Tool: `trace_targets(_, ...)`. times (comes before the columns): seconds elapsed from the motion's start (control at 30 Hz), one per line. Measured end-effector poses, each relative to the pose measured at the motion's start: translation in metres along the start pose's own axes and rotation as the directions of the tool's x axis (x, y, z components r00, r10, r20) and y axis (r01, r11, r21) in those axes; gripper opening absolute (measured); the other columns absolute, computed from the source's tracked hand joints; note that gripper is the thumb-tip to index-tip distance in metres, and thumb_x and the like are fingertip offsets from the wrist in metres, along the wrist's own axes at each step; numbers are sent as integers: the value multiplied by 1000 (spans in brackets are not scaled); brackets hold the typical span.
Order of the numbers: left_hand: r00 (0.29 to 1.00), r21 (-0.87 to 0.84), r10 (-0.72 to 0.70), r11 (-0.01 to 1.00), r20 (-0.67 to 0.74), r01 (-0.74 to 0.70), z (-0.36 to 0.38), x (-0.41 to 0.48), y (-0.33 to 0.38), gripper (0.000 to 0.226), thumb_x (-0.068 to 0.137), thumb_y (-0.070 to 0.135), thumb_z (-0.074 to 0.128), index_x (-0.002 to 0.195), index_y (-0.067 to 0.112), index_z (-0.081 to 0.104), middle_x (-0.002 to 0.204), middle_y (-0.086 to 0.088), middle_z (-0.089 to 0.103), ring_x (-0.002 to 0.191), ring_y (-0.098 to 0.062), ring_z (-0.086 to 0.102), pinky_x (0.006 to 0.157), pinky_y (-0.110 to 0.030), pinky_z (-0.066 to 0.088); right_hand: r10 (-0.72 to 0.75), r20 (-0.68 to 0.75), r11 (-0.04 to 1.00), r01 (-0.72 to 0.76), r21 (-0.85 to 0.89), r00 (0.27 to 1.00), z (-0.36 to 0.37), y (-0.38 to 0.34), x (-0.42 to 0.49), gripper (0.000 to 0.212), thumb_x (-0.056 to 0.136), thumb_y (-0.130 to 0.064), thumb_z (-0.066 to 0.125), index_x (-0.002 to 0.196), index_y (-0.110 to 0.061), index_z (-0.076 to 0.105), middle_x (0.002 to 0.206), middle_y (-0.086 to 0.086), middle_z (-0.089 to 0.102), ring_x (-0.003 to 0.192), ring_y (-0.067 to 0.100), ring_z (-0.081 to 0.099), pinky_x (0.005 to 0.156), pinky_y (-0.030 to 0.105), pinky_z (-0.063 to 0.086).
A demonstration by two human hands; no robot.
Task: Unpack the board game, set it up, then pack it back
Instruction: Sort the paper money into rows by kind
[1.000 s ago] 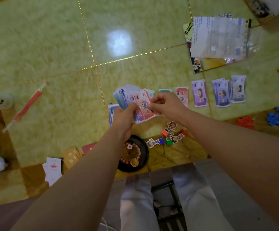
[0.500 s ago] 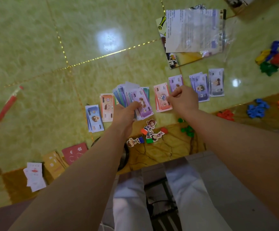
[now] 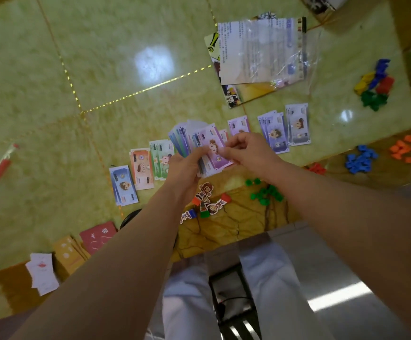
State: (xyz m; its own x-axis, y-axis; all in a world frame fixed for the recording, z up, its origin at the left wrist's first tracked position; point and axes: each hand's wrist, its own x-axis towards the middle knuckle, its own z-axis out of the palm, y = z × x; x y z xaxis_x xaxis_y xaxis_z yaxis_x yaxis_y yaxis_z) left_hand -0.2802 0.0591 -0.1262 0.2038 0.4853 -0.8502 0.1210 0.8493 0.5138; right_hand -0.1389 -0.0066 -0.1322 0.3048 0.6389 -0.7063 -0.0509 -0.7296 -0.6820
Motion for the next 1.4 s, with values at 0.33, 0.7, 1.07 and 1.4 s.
trace_targets(0.33, 987, 106, 13, 994, -162, 4, 14, 6, 2, 67, 57, 22, 78, 115, -3, 55, 95, -17, 64, 81, -29, 63, 72, -43, 52, 29, -292, 995, -57, -87, 956, -29, 16, 10, 9, 87, -18, 70, 89, -12, 63, 70, -4, 56, 69, 14, 56, 64, 22, 45)
trace_targets(0.7, 990, 106, -28, 993, -138, 43, 21, 19, -4, 35, 77, 2, 74, 106, 1, 54, 92, -13, 66, 81, -27, 67, 74, -37, 54, 10, -369, 925, -149, -349, 929, -29, 19, 22, 31, 85, -20, 72, 67, -20, 46, 89, 7, 66, 87, 17, 60, 81, 29, 46)
trace_targets(1.07, 994, 53, -55, 997, -90, 59, 45, 7, 9, 40, 78, 1, 73, 114, -4, 56, 94, -16, 72, 74, -24, 71, 76, -40, 58, 7, -45, 1000, -7, 6, 999, -34, 2, 10, 14, 81, -18, 76, 81, -17, 63, 72, 0, 57, 63, 9, 52, 63, 23, 45)
trace_targets(1.4, 988, 88, -15, 996, -152, 29, 19, 4, 14, 34, 80, -1, 67, 111, 1, 53, 92, -11, 65, 72, -20, 65, 55, -24, 51, 14, -128, 998, -7, 59, 992, -27, -11, 4, 13, 88, -20, 70, 94, -8, 70, 63, -11, 62, 55, -1, 52, 62, 16, 46)
